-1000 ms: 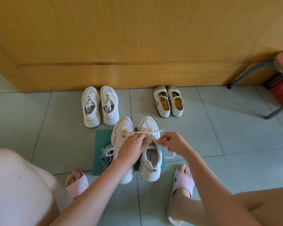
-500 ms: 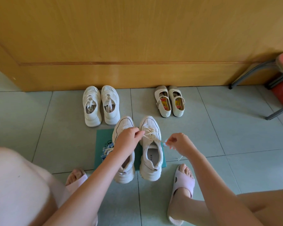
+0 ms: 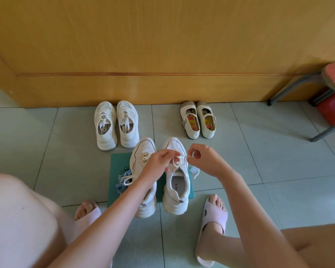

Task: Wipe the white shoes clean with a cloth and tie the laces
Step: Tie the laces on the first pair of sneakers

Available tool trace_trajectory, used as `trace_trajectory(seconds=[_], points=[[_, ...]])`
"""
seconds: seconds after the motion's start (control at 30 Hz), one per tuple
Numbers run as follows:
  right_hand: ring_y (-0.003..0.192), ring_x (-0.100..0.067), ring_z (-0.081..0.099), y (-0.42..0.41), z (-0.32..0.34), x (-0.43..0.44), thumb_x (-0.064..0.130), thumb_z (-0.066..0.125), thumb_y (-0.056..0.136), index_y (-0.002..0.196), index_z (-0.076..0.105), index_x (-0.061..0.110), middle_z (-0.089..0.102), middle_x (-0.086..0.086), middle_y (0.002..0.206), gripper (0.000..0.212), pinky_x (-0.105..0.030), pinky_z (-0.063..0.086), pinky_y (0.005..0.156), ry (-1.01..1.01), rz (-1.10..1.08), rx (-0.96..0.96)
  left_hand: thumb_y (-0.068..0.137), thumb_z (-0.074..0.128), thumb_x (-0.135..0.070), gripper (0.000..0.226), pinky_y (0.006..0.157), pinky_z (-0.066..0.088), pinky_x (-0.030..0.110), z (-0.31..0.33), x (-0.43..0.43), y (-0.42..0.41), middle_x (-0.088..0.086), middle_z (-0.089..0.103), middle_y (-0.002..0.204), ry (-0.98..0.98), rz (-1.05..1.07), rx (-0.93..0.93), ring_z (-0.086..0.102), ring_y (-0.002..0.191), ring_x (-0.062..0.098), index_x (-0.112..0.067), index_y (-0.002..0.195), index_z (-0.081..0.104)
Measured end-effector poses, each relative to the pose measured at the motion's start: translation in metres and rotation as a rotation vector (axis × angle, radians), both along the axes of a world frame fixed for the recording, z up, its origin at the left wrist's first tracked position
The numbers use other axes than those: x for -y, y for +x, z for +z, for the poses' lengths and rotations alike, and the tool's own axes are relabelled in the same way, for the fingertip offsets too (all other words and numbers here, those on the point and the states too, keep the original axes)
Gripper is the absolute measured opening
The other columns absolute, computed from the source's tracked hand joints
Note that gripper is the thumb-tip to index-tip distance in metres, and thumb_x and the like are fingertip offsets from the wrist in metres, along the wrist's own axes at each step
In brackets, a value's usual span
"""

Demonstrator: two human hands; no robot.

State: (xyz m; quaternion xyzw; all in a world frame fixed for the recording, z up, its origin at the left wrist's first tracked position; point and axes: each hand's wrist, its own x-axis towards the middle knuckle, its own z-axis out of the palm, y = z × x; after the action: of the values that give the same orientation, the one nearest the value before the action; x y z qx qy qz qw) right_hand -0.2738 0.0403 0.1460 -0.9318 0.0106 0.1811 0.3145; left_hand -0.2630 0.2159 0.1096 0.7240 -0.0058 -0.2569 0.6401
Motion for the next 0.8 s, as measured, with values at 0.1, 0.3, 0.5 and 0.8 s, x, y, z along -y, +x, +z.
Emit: trace_trajectory(seconds=[0.1,0.3,0.5,0.8], points=[[0.052,-0.008,0.045,0.005,0.002,-0.01,0.023,0.064,0.088,0.084,0.06,0.012,0.056,0.002,0.066,0.012,-0.016,0.04,0.05,0.137,-0.066,0.056,0.099,0.044,-0.027,0.027,0.061,0.046,0.015,-0.002,0.005,0.003,-0.005,0.067,0.08,0.1,-0.065,0.133,0.058,0.07,-0.006,-0.015,0.094,0.068],[0.048,0.0,0.052,0.007,-0.005,-0.024,0.015,0.067,0.085,0.084,0.064,0.009,0.064,-0.002,0.068,0.007,-0.008,0.04,0.046,0.26,-0.19,0.087,0.095,0.05,-0.02,0.016,0.069,0.041,0.012,0.001,0.009,0.006,0.004,0.069,0.09,0.153,-0.29,0.099,0.059,0.081,0.007,-0.017,0.089,0.065],[0.063,-0.005,0.054,0.008,-0.009,-0.024,0.019,0.061,0.089,0.09,0.066,0.008,0.062,-0.001,0.083,0.012,-0.005,0.042,0.055,0.218,-0.178,0.141,0.097,0.048,-0.025,0.024,0.065,0.039,0.01,0.001,0.014,0.007,-0.007,0.061,0.071,0.199,-0.259,0.146,0.055,0.066,0.004,-0.022,0.075,0.058],[0.074,-0.006,0.048,0.005,-0.016,-0.008,0.017,0.065,0.086,0.098,0.061,0.014,0.053,0.002,0.096,0.013,-0.012,0.041,0.066,0.073,-0.034,0.121,0.1,0.04,-0.027,0.033,0.06,0.04,0.004,0.001,0.019,0.009,-0.008,0.063,0.069,0.143,-0.169,0.058,0.057,0.055,-0.01,-0.011,0.078,0.06]])
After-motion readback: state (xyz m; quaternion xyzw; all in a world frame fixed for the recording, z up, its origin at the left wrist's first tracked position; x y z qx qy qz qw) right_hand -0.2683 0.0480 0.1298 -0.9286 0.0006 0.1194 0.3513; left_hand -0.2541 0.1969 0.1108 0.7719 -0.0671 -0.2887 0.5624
